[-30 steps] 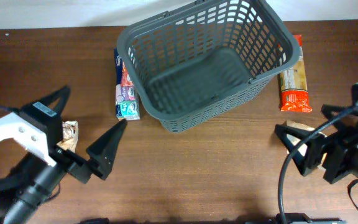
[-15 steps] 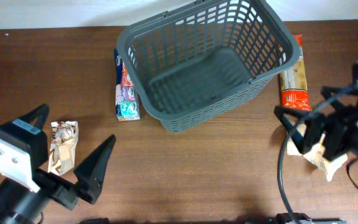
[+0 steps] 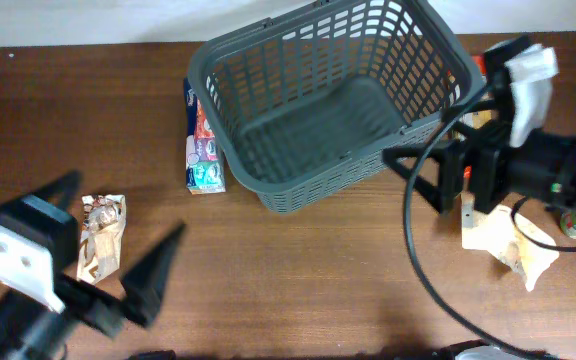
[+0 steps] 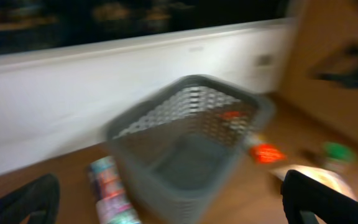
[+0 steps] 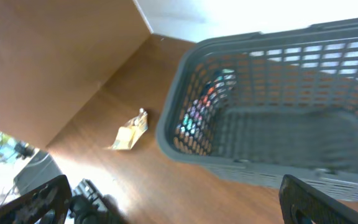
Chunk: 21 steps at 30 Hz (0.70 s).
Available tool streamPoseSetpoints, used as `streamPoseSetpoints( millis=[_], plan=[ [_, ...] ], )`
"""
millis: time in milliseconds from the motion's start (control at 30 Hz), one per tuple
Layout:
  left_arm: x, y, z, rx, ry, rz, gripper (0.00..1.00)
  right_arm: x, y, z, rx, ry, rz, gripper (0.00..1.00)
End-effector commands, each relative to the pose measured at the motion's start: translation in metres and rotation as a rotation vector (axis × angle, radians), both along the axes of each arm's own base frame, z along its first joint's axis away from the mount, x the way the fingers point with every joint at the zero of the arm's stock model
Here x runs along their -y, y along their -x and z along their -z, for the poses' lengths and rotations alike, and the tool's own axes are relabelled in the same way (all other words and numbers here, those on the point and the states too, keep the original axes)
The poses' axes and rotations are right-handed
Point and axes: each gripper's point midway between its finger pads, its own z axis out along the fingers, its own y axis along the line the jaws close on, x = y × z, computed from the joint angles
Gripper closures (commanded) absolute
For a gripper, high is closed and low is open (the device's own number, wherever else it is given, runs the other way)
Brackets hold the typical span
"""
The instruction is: Pack container
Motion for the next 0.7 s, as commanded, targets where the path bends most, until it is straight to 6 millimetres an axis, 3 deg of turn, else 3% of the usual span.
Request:
streamPoseSetpoints(
  millis=[0,100,200,400,500,567,667],
  plan=[
    [-0.043,-0.028,0.0,-0.014,-0.043,-0.251,0.0,-0.006,0.006,-0.003,0.026,0.036,0.009,0.01],
    [-0.02,-0.039,-0.021,0.027,0.016,-0.112,0.0,-0.01,0.008,-0.001,0.03,0.05,-0.001,0.01],
    [-0.008,-0.054,-0.042,0.062,0.055,-0.037,0.0,-0.011,0.008,-0.001,0.031,0.052,-0.003,0.01],
    [0.01,-0.085,-0.059,0.046,0.092,0.04,0.0,0.004,-0.006,0.001,0.055,0.107,0.099,0.01],
    [0.002,-0.112,-0.044,-0.006,0.045,-0.091,0.0,0.015,-0.016,0.0,0.078,0.135,0.177,0.01],
    [-0.023,-0.133,-0.016,-0.102,-0.021,-0.331,0.0,0.025,-0.023,0.001,0.076,0.155,0.25,0.01],
    [-0.042,-0.143,0.021,-0.23,-0.084,-0.574,0.01,0.04,-0.03,0.003,0.074,0.193,0.344,0.01]
  ],
)
